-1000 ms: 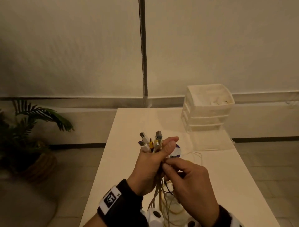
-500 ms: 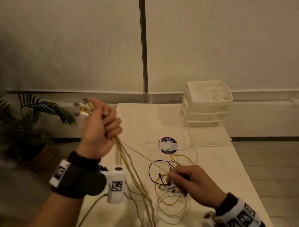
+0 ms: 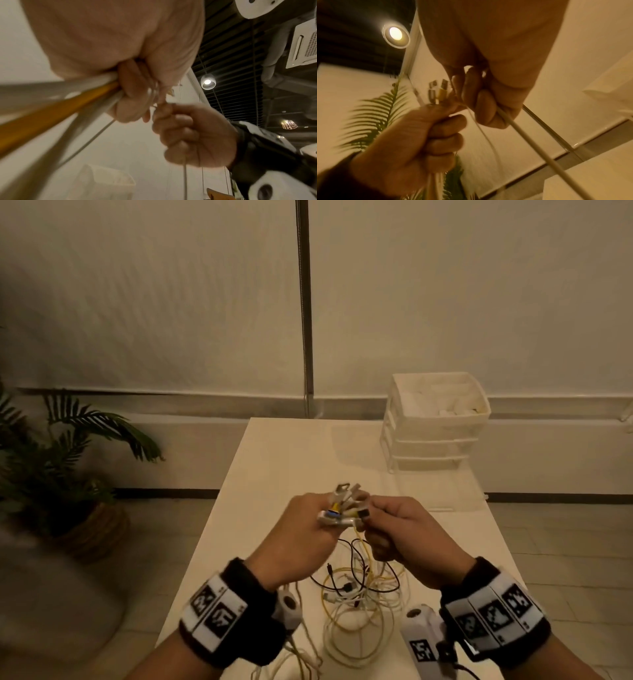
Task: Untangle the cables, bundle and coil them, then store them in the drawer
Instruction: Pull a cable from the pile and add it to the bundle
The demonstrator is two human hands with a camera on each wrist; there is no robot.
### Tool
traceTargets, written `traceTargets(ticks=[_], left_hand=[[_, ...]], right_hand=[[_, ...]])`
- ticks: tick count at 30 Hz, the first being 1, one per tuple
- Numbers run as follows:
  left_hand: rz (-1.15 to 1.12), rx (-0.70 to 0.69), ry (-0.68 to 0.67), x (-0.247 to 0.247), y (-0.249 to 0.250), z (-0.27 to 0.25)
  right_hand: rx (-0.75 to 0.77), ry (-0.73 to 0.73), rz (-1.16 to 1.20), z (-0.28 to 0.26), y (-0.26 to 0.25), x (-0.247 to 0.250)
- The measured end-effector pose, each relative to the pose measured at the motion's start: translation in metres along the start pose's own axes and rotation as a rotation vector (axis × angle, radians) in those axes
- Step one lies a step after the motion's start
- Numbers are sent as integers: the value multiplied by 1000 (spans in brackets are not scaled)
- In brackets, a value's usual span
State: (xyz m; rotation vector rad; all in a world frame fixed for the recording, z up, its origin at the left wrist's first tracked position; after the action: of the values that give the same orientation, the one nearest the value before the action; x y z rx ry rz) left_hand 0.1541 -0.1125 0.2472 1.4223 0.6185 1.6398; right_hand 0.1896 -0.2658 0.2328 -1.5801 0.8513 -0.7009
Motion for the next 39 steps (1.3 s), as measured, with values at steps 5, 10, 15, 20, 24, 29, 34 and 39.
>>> traceTargets(ticks=[5, 10, 15, 20, 24, 29, 34, 39], left_hand=[[35, -20, 105, -8, 6, 13], [-73, 79, 303, 13, -2, 25], [-615, 206, 640, 64, -12, 34], [-607, 342, 908, 92, -29, 30], [-87, 107, 658, 59, -13, 30], [126, -87, 87, -2, 3, 44], [208, -48, 71, -3, -1, 53], [224, -52, 352, 25, 11, 68]], right_hand=[[8, -31, 171, -5, -6, 1], [83, -24, 79, -8, 4, 12], [129, -50, -32, -9, 20, 28], [111, 84, -147, 5, 38, 36], [95, 132, -110, 20, 27, 36], [146, 53, -90, 32, -3, 29], [183, 65, -85, 31, -13, 30], [238, 69, -48, 34, 0, 31]])
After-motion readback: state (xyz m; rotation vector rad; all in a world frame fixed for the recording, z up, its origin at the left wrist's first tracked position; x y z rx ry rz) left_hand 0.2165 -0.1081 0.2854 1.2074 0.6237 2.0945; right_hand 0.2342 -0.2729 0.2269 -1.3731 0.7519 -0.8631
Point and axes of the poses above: each hand's wrist, its own z-axis towards the middle knuckle, its own x-axis out of the back of the hand, y = z × x, the point moved 3 cm from there along z, towards the middle knuckle, and after that the axes turned 3 degrees about -z, right-handed, at the moved point
